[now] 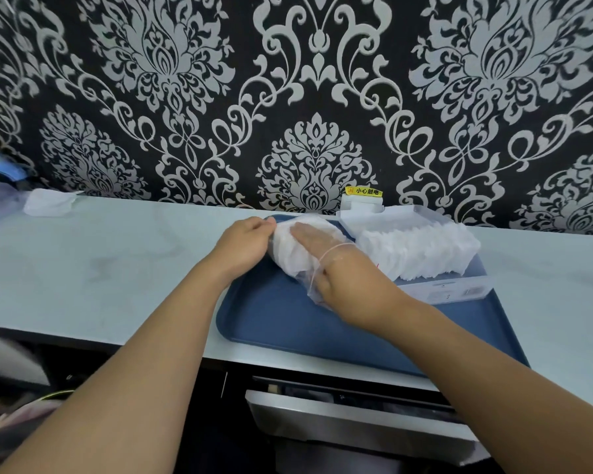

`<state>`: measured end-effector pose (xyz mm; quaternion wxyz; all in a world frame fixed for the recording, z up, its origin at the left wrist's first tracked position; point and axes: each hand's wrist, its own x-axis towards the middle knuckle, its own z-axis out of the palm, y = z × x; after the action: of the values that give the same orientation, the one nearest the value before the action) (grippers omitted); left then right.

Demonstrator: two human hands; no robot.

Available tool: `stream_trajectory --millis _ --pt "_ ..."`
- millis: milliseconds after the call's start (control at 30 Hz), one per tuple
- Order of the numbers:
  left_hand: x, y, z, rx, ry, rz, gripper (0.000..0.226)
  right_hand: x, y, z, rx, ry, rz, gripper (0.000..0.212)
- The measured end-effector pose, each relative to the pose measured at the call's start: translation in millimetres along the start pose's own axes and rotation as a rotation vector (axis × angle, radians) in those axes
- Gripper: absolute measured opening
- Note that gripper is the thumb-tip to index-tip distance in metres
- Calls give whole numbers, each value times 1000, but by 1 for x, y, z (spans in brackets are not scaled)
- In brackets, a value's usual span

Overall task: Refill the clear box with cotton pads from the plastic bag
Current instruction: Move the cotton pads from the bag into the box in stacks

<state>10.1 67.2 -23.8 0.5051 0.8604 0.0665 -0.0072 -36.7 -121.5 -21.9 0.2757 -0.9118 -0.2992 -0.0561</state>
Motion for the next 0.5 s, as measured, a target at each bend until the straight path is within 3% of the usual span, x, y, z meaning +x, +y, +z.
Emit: stream_trajectory --millis 233,500 --pt "3 -5 1 32 7 44 26 10 8 -3 -59 115 -12 46" --pt "1 -3 4 -68 28 -31 26 9 6 -8 -16 149 -35 33"
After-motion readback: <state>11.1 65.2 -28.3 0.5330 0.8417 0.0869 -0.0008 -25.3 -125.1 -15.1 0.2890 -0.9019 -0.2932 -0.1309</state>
